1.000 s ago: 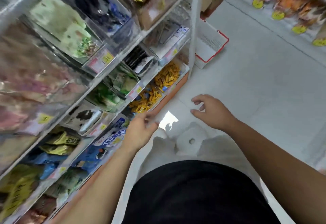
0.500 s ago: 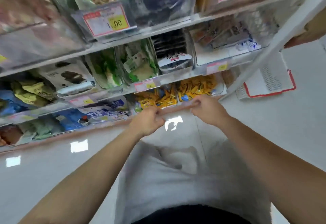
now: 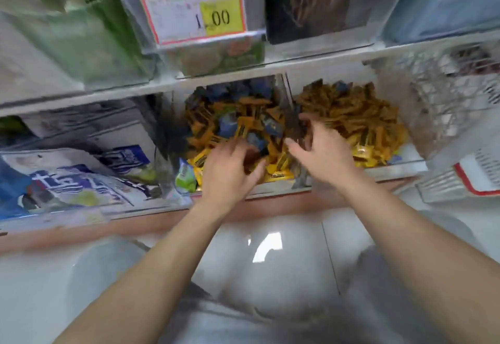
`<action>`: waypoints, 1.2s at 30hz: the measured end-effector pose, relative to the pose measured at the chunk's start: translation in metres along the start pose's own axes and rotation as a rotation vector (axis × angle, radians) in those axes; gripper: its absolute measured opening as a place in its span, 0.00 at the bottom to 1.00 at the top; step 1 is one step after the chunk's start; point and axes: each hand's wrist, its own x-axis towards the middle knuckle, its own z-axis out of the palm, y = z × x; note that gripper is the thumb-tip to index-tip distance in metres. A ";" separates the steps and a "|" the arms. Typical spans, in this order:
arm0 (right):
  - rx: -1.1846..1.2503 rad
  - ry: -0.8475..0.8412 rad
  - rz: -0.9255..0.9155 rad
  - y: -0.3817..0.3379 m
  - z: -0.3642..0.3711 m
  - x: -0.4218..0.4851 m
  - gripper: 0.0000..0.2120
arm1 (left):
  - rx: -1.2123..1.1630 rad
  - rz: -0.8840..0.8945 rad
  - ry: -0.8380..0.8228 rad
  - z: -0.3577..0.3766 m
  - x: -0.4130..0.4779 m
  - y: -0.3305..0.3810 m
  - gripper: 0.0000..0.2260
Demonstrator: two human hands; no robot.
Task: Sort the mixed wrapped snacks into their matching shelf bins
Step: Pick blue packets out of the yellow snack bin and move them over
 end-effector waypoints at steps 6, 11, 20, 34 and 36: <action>0.073 0.133 -0.123 0.016 0.024 0.003 0.24 | -0.020 -0.089 0.113 0.021 0.015 -0.011 0.24; -0.085 0.241 -0.284 0.008 0.019 0.000 0.31 | -0.006 -0.123 0.078 0.025 0.022 -0.012 0.23; -0.411 0.102 -0.395 -0.032 0.016 0.019 0.27 | -0.206 -0.169 0.154 0.012 0.020 -0.015 0.15; 0.647 0.170 -0.111 -0.054 0.010 -0.005 0.20 | -1.260 -0.504 0.246 -0.019 0.015 0.020 0.06; 0.675 0.100 -0.066 -0.052 0.007 -0.004 0.20 | -1.331 -0.530 0.245 -0.019 0.015 0.028 0.06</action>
